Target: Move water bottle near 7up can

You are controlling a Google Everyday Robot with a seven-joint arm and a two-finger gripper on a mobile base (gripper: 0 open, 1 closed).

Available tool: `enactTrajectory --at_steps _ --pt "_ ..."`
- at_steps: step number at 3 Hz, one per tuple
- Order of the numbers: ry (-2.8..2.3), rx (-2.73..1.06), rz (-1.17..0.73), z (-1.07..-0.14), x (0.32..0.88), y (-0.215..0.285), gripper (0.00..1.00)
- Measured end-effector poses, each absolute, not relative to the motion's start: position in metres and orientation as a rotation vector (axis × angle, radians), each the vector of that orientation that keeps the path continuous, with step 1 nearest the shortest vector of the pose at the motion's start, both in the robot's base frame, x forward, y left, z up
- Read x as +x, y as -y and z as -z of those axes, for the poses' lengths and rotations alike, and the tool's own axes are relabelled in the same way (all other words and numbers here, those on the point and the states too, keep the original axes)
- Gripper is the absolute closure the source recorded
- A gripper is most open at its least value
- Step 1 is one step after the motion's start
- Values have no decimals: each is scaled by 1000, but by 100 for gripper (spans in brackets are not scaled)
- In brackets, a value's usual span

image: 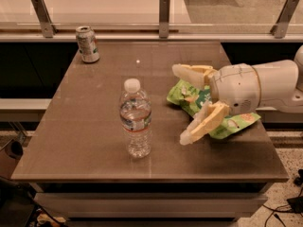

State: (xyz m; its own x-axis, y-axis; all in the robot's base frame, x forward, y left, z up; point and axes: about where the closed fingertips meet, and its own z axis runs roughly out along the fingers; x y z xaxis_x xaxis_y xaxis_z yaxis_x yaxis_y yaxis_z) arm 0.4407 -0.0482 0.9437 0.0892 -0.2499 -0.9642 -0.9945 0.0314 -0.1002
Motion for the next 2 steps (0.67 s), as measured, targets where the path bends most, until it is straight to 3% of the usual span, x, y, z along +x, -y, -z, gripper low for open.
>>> enactTrajectory --at_steps 2 --pt "-1326 -1376 -1039 -929 446 31 0"
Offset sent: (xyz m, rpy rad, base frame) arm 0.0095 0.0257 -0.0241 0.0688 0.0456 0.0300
